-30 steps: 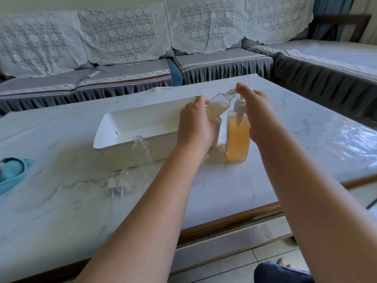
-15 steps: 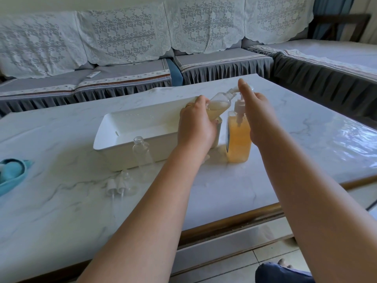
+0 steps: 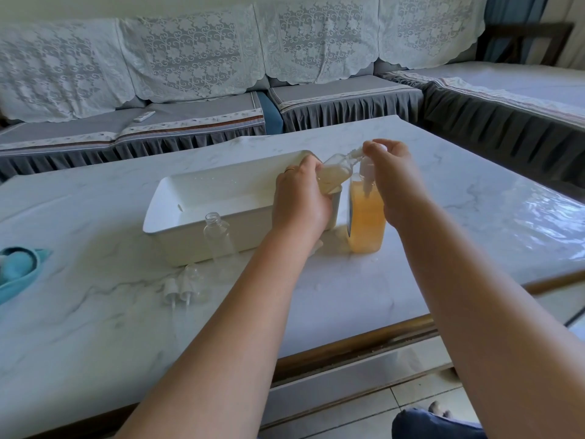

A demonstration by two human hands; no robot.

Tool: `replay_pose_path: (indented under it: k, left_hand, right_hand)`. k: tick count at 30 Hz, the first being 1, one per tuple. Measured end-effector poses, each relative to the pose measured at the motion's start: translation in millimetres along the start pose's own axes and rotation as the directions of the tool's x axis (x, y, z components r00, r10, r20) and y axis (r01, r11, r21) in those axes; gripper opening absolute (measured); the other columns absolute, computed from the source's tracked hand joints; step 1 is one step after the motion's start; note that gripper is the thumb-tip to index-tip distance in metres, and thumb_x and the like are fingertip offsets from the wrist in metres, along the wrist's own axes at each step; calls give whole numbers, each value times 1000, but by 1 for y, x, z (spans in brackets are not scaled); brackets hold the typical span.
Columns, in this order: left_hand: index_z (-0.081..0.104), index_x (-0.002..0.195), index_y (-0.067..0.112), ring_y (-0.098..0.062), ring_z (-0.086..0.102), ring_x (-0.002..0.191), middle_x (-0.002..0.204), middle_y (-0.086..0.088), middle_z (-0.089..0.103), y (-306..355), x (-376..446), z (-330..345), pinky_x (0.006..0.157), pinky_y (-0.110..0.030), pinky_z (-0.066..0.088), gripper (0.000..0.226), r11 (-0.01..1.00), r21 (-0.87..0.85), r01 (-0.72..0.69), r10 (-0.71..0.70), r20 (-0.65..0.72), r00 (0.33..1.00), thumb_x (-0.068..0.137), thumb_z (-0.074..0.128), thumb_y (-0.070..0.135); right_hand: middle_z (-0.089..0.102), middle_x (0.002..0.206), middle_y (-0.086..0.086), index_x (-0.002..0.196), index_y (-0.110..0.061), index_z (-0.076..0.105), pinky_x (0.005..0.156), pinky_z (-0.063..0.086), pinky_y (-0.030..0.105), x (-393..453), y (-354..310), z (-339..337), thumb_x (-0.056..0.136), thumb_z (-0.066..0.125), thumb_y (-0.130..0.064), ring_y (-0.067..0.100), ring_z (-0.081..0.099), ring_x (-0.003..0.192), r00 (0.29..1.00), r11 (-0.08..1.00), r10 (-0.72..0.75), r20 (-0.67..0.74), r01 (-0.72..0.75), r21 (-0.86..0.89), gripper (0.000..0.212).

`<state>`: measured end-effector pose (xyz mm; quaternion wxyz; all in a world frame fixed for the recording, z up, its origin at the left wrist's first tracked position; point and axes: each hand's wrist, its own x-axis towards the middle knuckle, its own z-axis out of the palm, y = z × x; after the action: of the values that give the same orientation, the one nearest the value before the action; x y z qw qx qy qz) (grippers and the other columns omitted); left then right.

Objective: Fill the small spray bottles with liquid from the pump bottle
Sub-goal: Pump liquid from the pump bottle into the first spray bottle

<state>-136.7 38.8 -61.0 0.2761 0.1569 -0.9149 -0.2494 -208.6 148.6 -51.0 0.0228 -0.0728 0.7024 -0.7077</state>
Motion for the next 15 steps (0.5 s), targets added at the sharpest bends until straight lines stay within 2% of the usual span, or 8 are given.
replay_pose_path:
  k: [3, 6, 10, 11, 13, 14, 15]
  left_hand:
    - [53, 118, 18, -26, 53, 107, 116, -6, 59, 0, -1, 2, 81, -30, 46, 38, 1000, 5, -3, 3, -6, 1000, 83, 65, 7]
    - [52, 119, 17, -26, 53, 108, 117, -7, 60, 3, 0, 1, 82, -31, 45, 39, 1000, -13, -11, 11, -20, 1000, 84, 68, 13]
    - [52, 118, 16, -27, 54, 108, 117, -7, 60, 3, 2, -2, 84, -34, 46, 39, 999, -25, -26, 25, -40, 999, 83, 70, 17]
    - [52, 117, 16, -27, 54, 107, 116, -7, 60, 3, 2, -2, 84, -33, 46, 39, 999, -23, -25, 24, -42, 999, 83, 71, 17]
    - [52, 118, 16, -27, 54, 108, 117, -7, 60, 3, 2, -2, 83, -32, 44, 39, 1000, -21, -19, 18, -41, 999, 83, 71, 17]
    - [52, 118, 16, -27, 54, 108, 117, -7, 59, 3, 2, -2, 83, -32, 44, 40, 1000, -20, -17, 16, -40, 999, 83, 71, 17]
    - [52, 119, 16, -27, 54, 108, 117, -7, 59, 3, 2, -2, 83, -31, 44, 40, 1000, -20, -16, 15, -40, 999, 84, 70, 17]
  right_hand:
    - [61, 103, 5, 131, -16, 51, 62, 40, 26, 2, -1, -3, 95, 54, -38, 13, 54, 79, 999, 1000, 10, 31, -9, -21, 42]
    - [58, 91, -2, 118, -16, 55, 62, 36, 25, 0, -5, -5, 95, 51, -51, 9, 53, 80, 998, 998, 48, 47, -46, -40, 42]
    - [57, 91, -3, 110, -19, 53, 59, 36, 22, -9, -11, -5, 93, 48, -60, 6, 50, 77, 994, 996, 86, 66, -85, -27, 44]
    - [58, 89, -2, 104, -20, 54, 63, 41, 23, -11, -12, -4, 94, 48, -60, 8, 49, 78, 994, 996, 83, 66, -82, -21, 42]
    - [58, 94, 3, 97, -21, 53, 88, 48, 34, -13, -14, -4, 94, 46, -60, 13, 50, 86, 995, 997, 81, 65, -80, -9, 40]
    - [58, 96, 5, 99, -20, 53, 100, 43, 40, -15, -16, -3, 94, 45, -61, 17, 54, 90, 995, 997, 79, 66, -79, -6, 42]
    - [58, 98, 7, 102, -18, 54, 104, 39, 43, -16, -16, -3, 94, 45, -62, 22, 59, 98, 994, 997, 80, 67, -80, -8, 45]
